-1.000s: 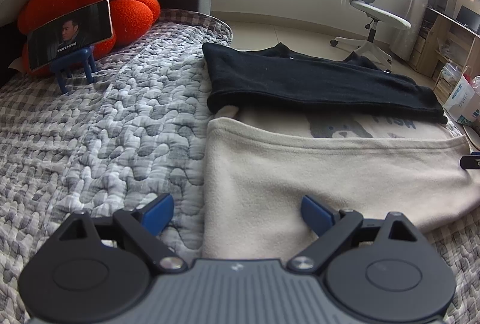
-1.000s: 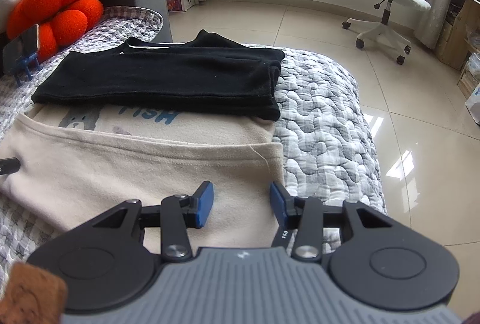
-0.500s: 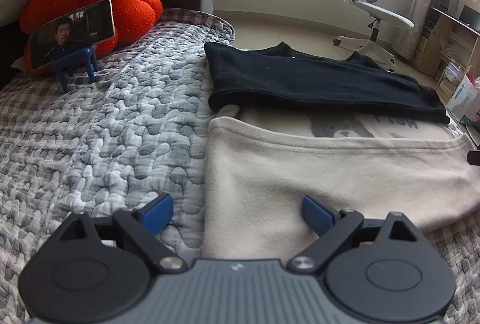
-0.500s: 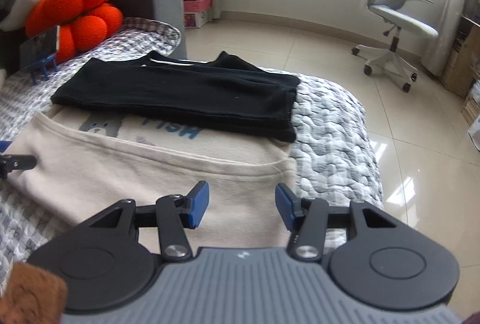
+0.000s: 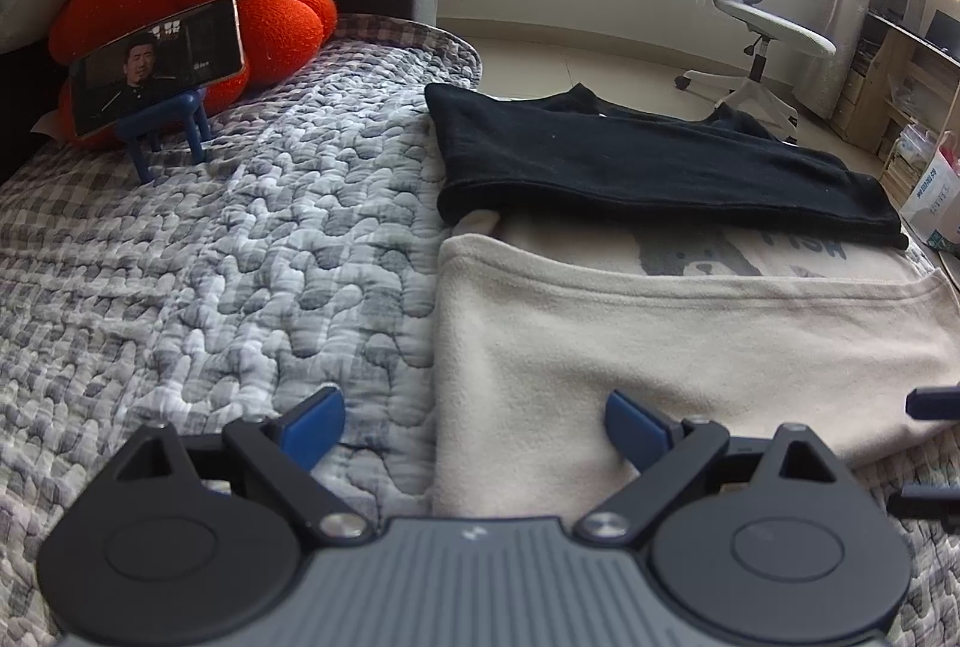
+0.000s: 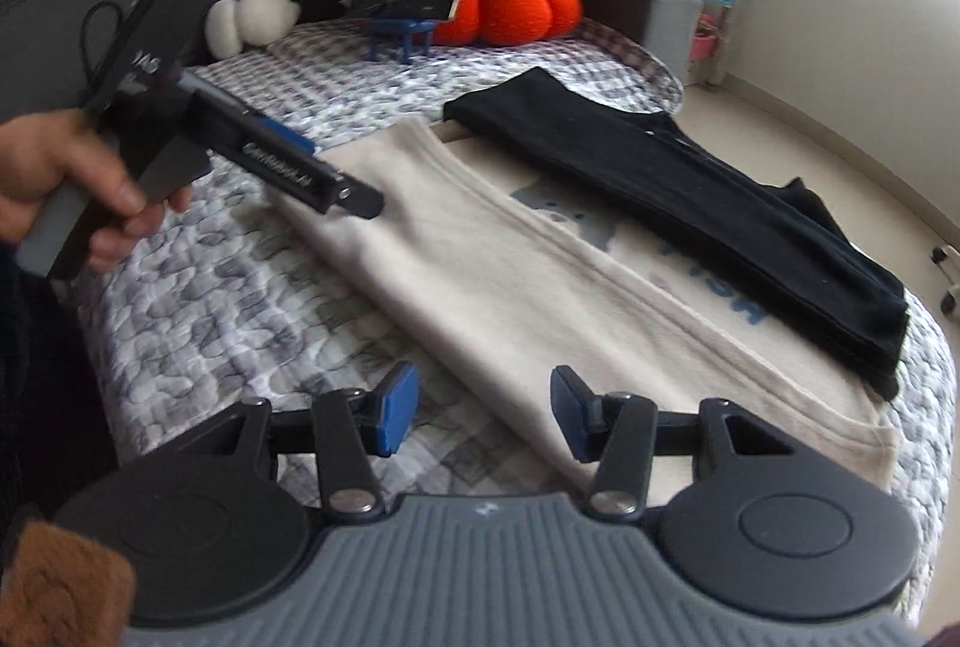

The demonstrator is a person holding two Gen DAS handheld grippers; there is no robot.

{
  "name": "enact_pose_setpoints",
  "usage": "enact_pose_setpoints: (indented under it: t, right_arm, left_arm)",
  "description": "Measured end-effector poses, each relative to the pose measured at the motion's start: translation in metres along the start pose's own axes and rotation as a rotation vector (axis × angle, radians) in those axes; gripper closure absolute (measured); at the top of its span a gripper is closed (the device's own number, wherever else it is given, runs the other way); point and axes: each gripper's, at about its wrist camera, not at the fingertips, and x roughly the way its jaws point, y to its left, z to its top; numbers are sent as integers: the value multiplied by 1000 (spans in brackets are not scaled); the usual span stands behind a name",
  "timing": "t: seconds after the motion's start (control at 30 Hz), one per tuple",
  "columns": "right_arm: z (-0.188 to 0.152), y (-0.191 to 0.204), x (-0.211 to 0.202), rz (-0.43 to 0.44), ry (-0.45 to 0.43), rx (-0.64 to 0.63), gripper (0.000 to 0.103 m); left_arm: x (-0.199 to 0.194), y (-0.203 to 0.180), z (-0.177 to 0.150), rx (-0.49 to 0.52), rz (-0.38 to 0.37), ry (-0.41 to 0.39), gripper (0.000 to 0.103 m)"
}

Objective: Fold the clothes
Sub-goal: 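Lower both open grippers onto the edge of the cream garment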

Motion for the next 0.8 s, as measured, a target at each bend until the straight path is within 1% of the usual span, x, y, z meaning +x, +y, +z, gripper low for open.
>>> enact_pose_setpoints:
  t: [0.13,0.33,0.6,0.63,0.8]
  right_arm:
    - [1,12,11,9,32,-50,50]
    - [2,15,22,-31,54,-81,51]
    - [2,22,25,-64,39,-152,52]
    - [2,23,25,-67,37,-156,54]
    - [4,21,26,-74,40,-147,54]
  left_arm:
    - [1,-2,-1,11,7,-1,8]
    - [0,0,0,2,-2,3,8]
    - [0,1,0,-1,-9,8,7]
    - [-1,2,1,-4,-12,11,7]
    - [-5,13,4,-40,-35,23,7]
